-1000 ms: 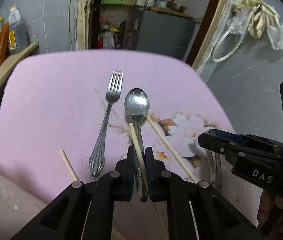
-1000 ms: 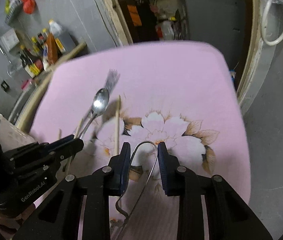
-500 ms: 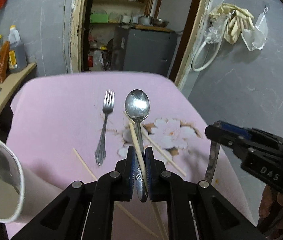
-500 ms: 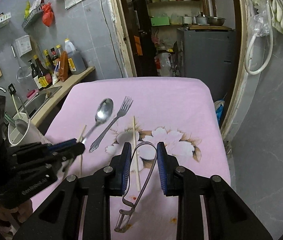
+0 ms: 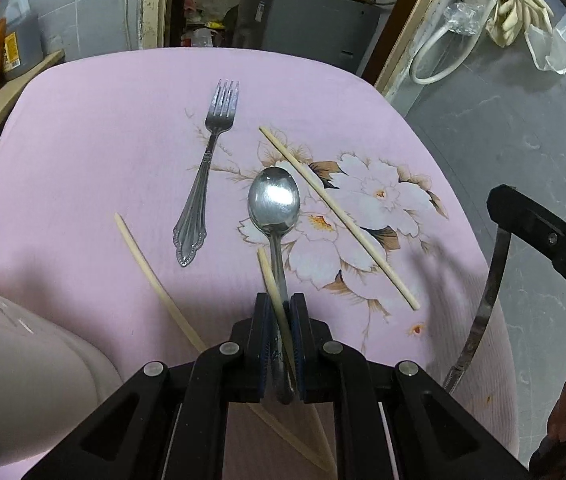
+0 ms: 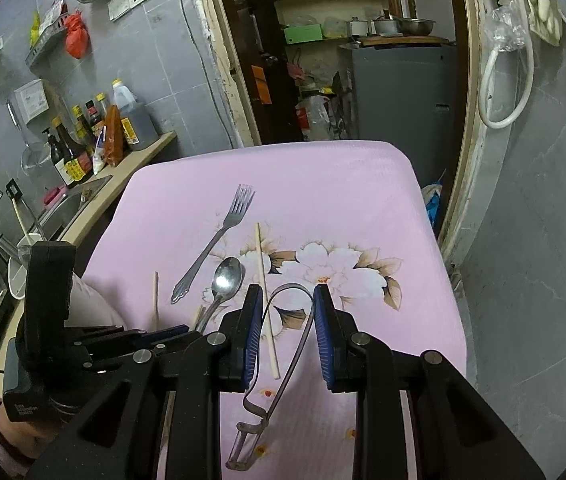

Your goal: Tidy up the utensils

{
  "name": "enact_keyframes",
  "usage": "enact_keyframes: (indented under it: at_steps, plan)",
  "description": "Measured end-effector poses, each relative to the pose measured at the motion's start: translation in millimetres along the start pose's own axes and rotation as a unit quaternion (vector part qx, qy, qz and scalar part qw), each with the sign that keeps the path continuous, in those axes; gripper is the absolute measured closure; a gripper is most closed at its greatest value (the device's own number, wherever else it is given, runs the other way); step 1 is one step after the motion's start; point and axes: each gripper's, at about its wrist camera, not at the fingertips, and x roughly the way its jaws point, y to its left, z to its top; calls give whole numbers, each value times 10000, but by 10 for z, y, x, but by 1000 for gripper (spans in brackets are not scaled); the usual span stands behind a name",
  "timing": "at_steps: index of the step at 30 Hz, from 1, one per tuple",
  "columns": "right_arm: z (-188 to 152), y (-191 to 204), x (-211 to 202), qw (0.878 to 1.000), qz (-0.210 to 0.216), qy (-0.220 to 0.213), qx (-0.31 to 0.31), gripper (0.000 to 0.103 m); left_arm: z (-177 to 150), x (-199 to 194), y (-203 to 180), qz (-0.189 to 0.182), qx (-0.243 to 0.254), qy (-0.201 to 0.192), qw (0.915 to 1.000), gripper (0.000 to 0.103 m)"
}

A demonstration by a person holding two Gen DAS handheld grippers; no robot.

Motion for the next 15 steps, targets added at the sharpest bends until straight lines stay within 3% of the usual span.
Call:
enact_keyframes:
  at_steps: [15]
  plan:
    - [-10, -95, 57, 9998, 210, 27, -1, 80, 46, 14, -9, -104, -379, 170, 9991, 93]
